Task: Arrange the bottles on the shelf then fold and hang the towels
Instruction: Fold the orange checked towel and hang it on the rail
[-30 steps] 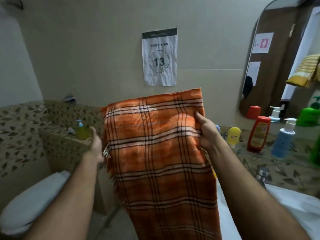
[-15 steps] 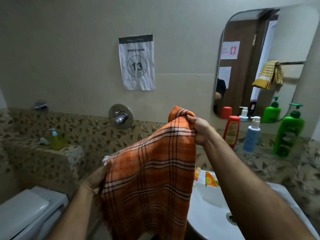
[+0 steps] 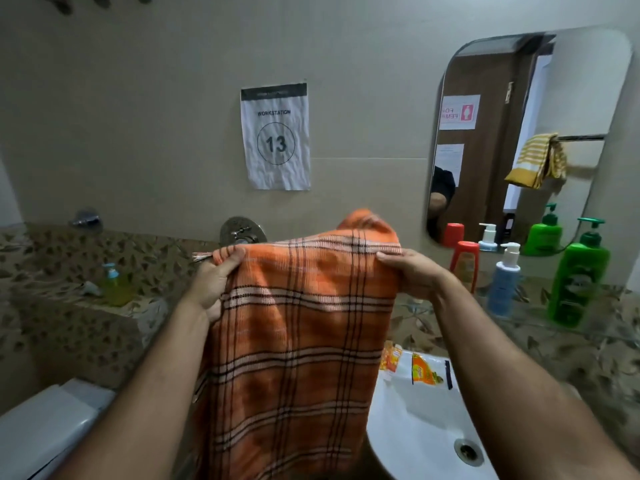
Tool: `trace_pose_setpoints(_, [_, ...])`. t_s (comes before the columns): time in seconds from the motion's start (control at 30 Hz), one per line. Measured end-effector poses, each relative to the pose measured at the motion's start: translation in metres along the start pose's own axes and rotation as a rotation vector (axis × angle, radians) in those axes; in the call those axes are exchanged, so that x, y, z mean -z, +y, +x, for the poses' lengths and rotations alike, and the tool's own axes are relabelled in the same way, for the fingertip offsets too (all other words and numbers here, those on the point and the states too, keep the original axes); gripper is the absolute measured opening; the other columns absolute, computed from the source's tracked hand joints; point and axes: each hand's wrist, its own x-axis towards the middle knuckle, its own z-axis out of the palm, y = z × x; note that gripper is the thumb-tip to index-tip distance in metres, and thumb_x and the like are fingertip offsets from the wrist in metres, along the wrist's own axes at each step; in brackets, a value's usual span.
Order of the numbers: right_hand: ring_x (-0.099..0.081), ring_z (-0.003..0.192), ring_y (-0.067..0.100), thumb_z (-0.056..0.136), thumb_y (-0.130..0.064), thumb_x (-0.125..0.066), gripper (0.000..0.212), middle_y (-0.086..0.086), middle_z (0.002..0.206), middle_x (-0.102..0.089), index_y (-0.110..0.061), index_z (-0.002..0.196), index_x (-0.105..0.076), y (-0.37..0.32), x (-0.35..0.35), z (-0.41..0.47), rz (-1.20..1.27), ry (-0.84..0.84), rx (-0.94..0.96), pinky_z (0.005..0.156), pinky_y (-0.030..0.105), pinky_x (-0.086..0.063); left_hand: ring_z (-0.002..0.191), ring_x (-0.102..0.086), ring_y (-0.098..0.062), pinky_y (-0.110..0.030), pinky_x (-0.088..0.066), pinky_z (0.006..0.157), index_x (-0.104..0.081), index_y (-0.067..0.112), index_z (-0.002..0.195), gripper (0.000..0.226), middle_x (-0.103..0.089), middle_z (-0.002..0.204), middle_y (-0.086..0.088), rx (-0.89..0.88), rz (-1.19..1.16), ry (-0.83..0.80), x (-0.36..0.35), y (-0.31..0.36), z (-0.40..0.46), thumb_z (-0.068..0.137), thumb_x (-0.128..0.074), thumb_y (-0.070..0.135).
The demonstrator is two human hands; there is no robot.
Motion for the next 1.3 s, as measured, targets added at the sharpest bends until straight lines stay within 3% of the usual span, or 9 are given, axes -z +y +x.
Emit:
trace_pose_setpoints(0.1, [-0.070, 0.087, 0.028, 0.095, -0.015, -0.059, 0.039, 0.020, 0.106, -0.072, 0.005, 0.129, -0.058, 0.034, -0.003, 0.007, -0.025, 0.069, -0.094, 0.081, 0.042, -0.059, 0.055, -0.070, -0.019, -0.034, -0.059, 0.051, -0.064, 0.004, 0.084, 0.014, -0.071, 0.064, -0.008, 0.081, 0.032, 0.040, 0.008, -0.013, -0.007, 0.094, -0.060, 0.013])
trace_pose_setpoints(0.23, [-0.064, 0.101, 0.033, 0.097, -0.018, -0.054, 0.042, 0.026, 0.124, -0.062, 0.003, 0.133, -0.055, 0.019, -0.006, 0.013, 0.028, 0.034, -0.068, 0.094, 0.045, -0.052, 0.057, -0.071, -0.021, -0.036, -0.059, 0.052, -0.064, 0.001, 0.087, 0.015, -0.072, 0.066, -0.009, 0.100, 0.026, 0.053, 0.016, -0.010, -0.009, 0.094, -0.059, 0.014])
trace_pose_setpoints(0.37, [-0.069, 0.092, 0.028, 0.091, -0.036, -0.059, 0.053, 0.019, 0.111, -0.069, -0.001, 0.131, -0.058, 0.020, -0.005, 0.010, 0.090, -0.016, -0.026, 0.081, 0.041, -0.061, 0.060, -0.071, -0.021, -0.037, -0.060, 0.054, -0.065, 0.004, 0.084, 0.016, -0.073, 0.067, -0.009, 0.071, 0.049, 0.056, 0.019, 0.000, -0.008, 0.091, -0.063, 0.018])
trace_pose_setpoints(0.6, [-0.072, 0.064, 0.015, 0.099, -0.022, -0.053, 0.021, 0.007, 0.073, -0.075, -0.005, 0.105, -0.064, 0.047, -0.016, 0.017, 0.081, 0.021, -0.137, 0.056, 0.028, -0.059, 0.056, -0.070, -0.021, -0.035, -0.058, 0.050, -0.065, 0.003, 0.083, 0.015, -0.071, 0.065, -0.009, 0.108, 0.069, 0.098, 0.027, -0.006, -0.016, 0.091, -0.064, 0.016])
trace_pose_setpoints(0.77, [-0.062, 0.096, 0.036, 0.086, -0.026, -0.069, 0.052, 0.023, 0.110, -0.065, 0.001, 0.129, -0.057, 0.059, -0.014, 0.014, -0.093, -0.156, -0.179, 0.076, 0.039, -0.055, 0.059, -0.072, -0.023, -0.036, -0.058, 0.051, -0.065, 0.004, 0.080, 0.015, -0.072, 0.066, -0.010, 0.073, 0.039, 0.137, 0.028, 0.003, -0.013, 0.089, -0.066, 0.016])
trace_pose_setpoints(0.93, [-0.071, 0.088, 0.028, 0.092, -0.024, -0.060, 0.030, 0.018, 0.107, -0.070, -0.009, 0.115, -0.072, 0.073, -0.025, 0.019, 0.089, -0.134, -0.101, 0.073, 0.040, -0.059, 0.059, -0.071, -0.021, -0.034, -0.058, 0.052, -0.068, 0.005, 0.077, 0.014, -0.072, 0.068, -0.009, 0.065, 0.042, 0.197, 0.039, 0.002, -0.013, 0.085, -0.071, 0.016])
trace_pose_setpoints(1.03, [-0.068, 0.102, 0.033, 0.087, -0.033, -0.067, 0.044, 0.020, 0.116, -0.067, -0.009, 0.124, -0.067, 0.079, -0.027, 0.018, 0.197, -0.233, -0.045, 0.081, 0.044, -0.058, 0.057, -0.071, -0.019, -0.033, -0.057, 0.050, -0.074, 0.007, 0.063, 0.025, -0.072, 0.065, -0.008, 0.046, 0.015, 0.201, 0.047, 0.006, -0.013, 0.086, -0.070, 0.016])
trace_pose_setpoints(1.17, [-0.072, 0.088, 0.026, 0.081, -0.022, -0.074, 0.035, 0.015, 0.101, -0.074, -0.006, 0.112, -0.072, 0.087, -0.041, 0.018, 0.035, -0.229, -0.095, 0.075, 0.039, -0.061, 0.062, -0.072, -0.022, -0.035, -0.058, 0.053, -0.070, 0.005, 0.078, 0.019, -0.073, 0.072, -0.011, 0.055, 0.020, 0.176, 0.059, 0.004, -0.016, 0.084, -0.071, 0.023])
trace_pose_setpoints(1.3, [-0.073, 0.073, 0.022, 0.095, -0.017, -0.058, 0.016, 0.012, 0.083, -0.075, -0.004, 0.097, -0.068, 0.068, -0.065, 0.022, 0.223, 0.011, -0.013, 0.058, 0.031, -0.058, 0.104, -0.069, -0.030, -0.048, -0.058, 0.085, -0.070, 0.010, 0.114, 0.067, -0.071, 0.113, -0.017, 0.132, -0.020, -0.056, 0.099, -0.007, -0.029, 0.069, -0.073, 0.059])
